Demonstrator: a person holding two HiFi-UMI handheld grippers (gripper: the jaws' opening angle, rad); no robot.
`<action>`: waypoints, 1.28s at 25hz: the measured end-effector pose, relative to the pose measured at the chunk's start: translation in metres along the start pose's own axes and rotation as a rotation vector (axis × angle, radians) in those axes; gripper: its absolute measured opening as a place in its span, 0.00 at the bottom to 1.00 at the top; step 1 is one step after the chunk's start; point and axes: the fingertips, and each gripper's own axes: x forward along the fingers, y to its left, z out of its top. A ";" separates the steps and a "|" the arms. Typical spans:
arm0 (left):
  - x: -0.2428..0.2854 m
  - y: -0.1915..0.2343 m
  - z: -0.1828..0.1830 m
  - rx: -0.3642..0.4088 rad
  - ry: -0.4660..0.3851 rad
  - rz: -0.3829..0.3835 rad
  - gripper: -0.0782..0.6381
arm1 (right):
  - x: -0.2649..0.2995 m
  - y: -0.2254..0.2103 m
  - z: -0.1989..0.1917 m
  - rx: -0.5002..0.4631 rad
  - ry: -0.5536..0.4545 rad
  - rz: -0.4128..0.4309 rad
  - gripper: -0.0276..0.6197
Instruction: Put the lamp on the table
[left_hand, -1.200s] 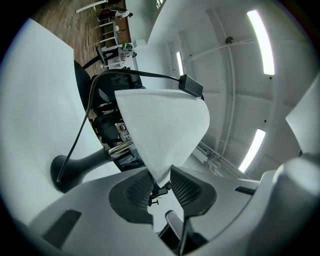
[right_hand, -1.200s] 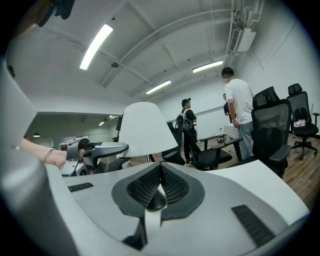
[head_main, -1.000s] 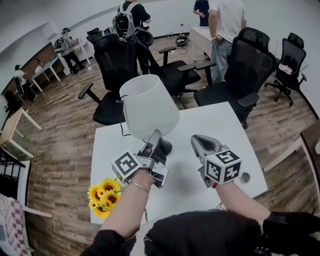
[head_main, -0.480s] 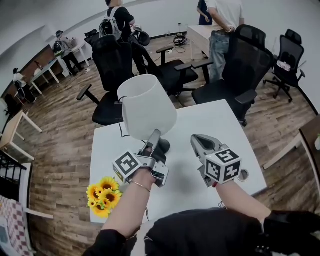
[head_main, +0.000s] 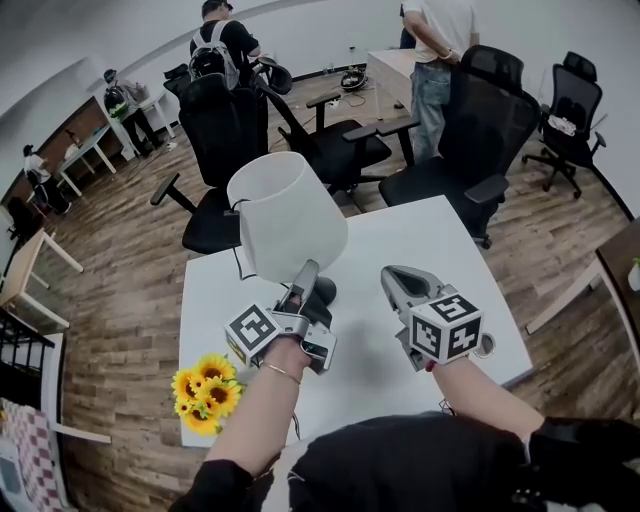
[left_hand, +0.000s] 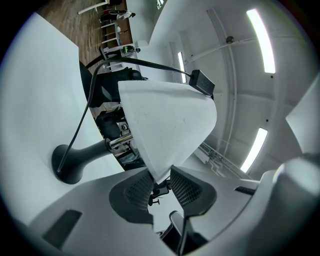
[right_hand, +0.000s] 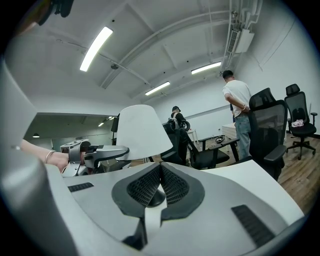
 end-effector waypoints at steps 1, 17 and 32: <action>0.000 0.000 -0.001 0.001 0.004 0.000 0.26 | -0.001 0.000 0.000 0.000 -0.001 -0.002 0.07; -0.003 0.000 -0.014 0.000 0.039 0.010 0.26 | -0.009 0.002 -0.005 0.004 0.017 -0.002 0.07; -0.004 -0.002 -0.023 0.006 0.053 -0.003 0.26 | -0.021 0.001 -0.007 0.001 0.019 -0.012 0.07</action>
